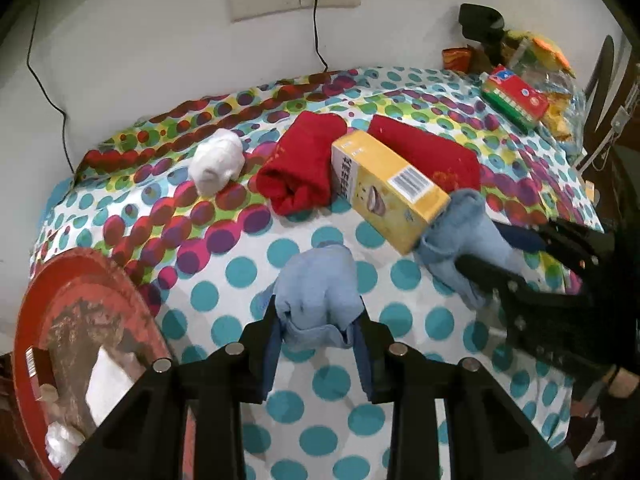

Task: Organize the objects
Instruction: 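Carry the light blue sock onto the red tray and open the left tool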

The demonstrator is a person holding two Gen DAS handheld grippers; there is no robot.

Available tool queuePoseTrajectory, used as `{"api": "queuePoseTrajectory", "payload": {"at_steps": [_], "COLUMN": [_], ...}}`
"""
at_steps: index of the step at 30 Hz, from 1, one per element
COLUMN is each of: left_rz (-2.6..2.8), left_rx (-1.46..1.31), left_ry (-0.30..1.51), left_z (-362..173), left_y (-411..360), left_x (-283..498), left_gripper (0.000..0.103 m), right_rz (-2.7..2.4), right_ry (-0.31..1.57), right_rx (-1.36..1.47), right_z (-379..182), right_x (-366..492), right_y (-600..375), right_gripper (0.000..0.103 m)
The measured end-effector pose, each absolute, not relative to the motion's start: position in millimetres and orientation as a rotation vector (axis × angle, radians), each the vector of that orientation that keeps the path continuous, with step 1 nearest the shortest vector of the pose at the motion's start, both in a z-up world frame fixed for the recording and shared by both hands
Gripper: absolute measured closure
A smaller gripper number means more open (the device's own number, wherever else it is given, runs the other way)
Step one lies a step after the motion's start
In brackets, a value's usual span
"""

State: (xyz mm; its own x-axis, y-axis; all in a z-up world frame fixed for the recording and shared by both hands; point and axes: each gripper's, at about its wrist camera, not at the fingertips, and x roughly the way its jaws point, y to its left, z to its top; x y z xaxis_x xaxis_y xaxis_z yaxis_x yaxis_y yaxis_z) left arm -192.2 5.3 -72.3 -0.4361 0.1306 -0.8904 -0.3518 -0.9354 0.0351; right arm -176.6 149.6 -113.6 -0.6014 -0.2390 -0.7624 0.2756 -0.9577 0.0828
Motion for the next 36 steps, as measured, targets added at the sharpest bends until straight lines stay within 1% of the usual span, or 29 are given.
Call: {"api": "queuePoseTrajectory", "payload": {"at_steps": [3, 7, 11, 18, 30, 36], "left_rz": [2.407, 2.414, 2.436, 2.49, 2.596, 2.664], "left_rx": [-1.472, -1.465, -1.451, -1.442, -1.461, -1.502], "left_ry": [0.294, 0.316, 0.276, 0.268, 0.195, 0.221], "left_z": [-69.1, -62.9, -52.5, -40.2, -22.4, -22.2], "left_y": [0.7, -6.2, -20.6, -46.6, -105.2, -131.7], "left_x": [-183.6, -171.9, -164.5, -156.1, -161.0, -169.8], "left_gripper": [0.071, 0.071, 0.071, 0.071, 0.071, 0.071], "right_rz": [-2.575, -2.583, -2.591, -2.595, -2.595, -2.595], "right_ry": [0.061, 0.072, 0.093, 0.105, 0.108, 0.108], "right_rx": [1.223, 1.223, 1.221, 1.221, 1.221, 1.222], "right_z": [-113.7, -112.7, -111.8, -111.0, -111.0, -111.1], "right_x": [-178.1, -177.7, -176.1, -176.4, -176.6, -176.8], "right_y": [150.0, 149.0, 147.2, 146.3, 146.0, 146.5], "right_gripper": [0.06, 0.059, 0.059, 0.058, 0.058, 0.058]}}
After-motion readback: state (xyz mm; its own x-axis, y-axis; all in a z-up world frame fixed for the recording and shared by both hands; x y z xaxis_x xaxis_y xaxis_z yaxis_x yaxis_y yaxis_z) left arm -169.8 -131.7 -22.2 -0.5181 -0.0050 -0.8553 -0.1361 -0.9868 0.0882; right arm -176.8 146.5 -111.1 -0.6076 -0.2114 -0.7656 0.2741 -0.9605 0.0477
